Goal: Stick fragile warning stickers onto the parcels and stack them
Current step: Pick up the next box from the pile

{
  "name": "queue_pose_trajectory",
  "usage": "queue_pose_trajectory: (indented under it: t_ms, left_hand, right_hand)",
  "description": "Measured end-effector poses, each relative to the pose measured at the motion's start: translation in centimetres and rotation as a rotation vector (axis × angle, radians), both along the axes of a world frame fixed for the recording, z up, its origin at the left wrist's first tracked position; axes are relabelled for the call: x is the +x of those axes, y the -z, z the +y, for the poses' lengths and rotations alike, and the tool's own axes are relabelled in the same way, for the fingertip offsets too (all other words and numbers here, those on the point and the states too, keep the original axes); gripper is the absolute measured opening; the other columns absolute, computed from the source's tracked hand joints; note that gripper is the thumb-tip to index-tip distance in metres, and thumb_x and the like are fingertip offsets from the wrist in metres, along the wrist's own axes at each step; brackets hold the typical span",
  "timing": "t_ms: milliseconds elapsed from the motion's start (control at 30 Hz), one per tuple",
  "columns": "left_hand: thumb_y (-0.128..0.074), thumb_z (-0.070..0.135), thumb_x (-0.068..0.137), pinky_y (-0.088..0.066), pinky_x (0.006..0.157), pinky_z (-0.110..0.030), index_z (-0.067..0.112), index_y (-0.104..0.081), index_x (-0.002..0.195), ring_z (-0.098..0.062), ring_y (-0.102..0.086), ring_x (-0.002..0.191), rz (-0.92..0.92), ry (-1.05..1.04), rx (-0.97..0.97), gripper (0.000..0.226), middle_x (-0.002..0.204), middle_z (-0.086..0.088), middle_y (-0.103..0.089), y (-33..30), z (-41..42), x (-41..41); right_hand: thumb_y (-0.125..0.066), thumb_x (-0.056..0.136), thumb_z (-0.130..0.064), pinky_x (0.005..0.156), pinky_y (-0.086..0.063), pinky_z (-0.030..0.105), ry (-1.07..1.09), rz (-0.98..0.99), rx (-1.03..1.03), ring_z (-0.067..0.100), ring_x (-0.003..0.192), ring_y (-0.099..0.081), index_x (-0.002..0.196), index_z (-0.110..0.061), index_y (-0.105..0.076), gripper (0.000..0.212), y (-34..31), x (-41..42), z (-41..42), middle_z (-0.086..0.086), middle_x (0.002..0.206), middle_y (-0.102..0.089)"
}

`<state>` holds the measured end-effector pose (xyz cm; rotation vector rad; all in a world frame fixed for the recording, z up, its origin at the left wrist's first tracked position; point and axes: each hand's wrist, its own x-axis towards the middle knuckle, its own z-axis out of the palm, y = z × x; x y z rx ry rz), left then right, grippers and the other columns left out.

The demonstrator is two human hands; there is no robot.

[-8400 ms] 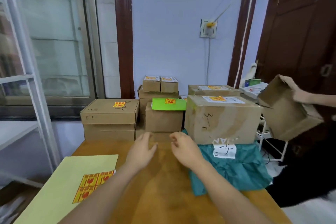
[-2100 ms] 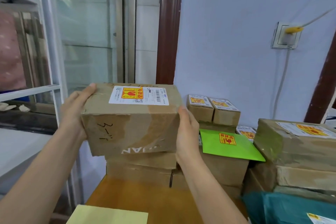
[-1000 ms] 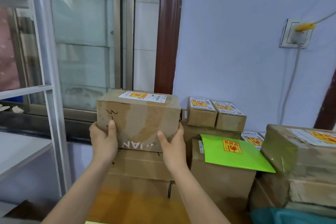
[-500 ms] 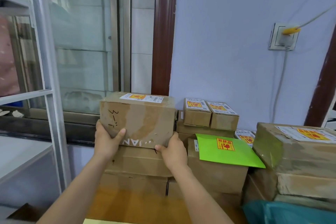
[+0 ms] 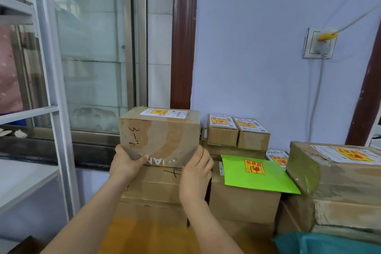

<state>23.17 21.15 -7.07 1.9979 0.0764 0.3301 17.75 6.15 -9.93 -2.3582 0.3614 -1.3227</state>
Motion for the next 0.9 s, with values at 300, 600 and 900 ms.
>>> queue_pose_trajectory:
  t_ms: [300,600,900]
  left_hand:
    - [-0.073,0.036,0.08,-0.045,0.091,-0.052,0.007,-0.024,0.127,-0.041,-0.045,0.112,0.004,-0.112,0.138,0.074,0.134,-0.019,-0.029,0.1,-0.9,0.0]
    - [-0.063,0.051,0.083,-0.042,0.088,-0.043,0.011,-0.031,0.127,-0.034,-0.054,0.111,-0.069,-0.075,0.412,0.067,0.139,-0.007,-0.04,1.1,-0.9,-0.3]
    - [-0.035,0.071,0.087,-0.019,0.113,-0.045,0.039,-0.007,0.15,-0.031,-0.018,0.143,0.062,0.034,0.783,0.077,0.16,0.007,-0.004,1.5,-1.1,0.2]
  right_hand:
    - [-0.031,0.071,-0.006,0.06,-0.051,0.032,-0.028,0.172,-0.084,0.022,0.08,-0.046,0.088,-0.015,-0.062,0.036,0.1,-0.2,-0.4,0.005,0.094,-0.059]
    - [-0.078,0.055,0.002,0.07,-0.055,0.029,-0.131,0.24,-0.094,0.024,0.103,-0.055,0.102,-0.009,-0.066,0.05,0.2,-0.2,-0.6,0.008,0.111,-0.061]
    - [-0.031,0.098,-0.003,0.119,-0.015,0.035,-0.287,0.53,-0.109,0.017,0.147,-0.002,0.152,-0.011,-0.008,0.06,-1.1,-0.6,-1.5,-0.001,0.16,0.002]
